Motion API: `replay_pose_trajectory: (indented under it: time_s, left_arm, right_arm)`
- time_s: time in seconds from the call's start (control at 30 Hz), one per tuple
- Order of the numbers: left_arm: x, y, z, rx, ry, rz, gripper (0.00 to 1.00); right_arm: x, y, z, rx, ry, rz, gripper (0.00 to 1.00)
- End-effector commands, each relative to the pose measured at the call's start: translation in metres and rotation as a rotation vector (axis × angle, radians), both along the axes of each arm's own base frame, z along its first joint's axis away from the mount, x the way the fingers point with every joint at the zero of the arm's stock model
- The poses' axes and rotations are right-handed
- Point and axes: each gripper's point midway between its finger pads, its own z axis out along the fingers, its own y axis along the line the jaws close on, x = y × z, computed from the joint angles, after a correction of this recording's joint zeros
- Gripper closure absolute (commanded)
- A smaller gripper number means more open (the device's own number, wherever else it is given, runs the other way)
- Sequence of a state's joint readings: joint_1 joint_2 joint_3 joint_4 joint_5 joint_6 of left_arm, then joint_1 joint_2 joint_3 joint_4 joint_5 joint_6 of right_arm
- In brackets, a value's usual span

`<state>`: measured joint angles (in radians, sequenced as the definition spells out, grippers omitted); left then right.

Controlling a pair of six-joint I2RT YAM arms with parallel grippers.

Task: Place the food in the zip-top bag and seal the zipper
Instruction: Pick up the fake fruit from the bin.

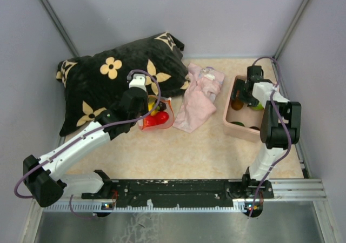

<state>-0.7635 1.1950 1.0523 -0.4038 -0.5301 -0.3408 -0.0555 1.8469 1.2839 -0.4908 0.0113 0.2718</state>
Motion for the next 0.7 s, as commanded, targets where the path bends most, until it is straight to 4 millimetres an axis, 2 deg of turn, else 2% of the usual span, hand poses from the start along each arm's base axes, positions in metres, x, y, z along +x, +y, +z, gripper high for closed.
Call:
replay_pose_trajectory:
  time_s: [0.0,0.2,0.33,0.43,0.67]
  left_arm:
    - [0.001,-0.003,0.016,-0.041,-0.027,-0.003,1.0]
    - [0.0,-0.005,0.016,-0.056,-0.025,-0.004,1.0]
    - [-0.001,-0.006,0.017,-0.068,-0.023,-0.005,1.0]
    - [-0.002,-0.005,0.017,-0.072,-0.024,-0.004,1.0]
    - [-0.003,-0.005,0.017,-0.076,-0.019,-0.007,1.0]
  right_arm:
    - [0.01,0.005,-0.009,0.035,-0.017,0.0,0.2]
    - [0.01,0.006,-0.02,0.044,-0.01,0.003,0.23]
    - [0.009,0.01,-0.024,0.061,-0.001,0.008,0.31]
    - [0.005,0.011,-0.02,0.065,0.0,0.011,0.31]
    - [-0.007,0.013,0.0,0.068,-0.016,0.024,0.23]
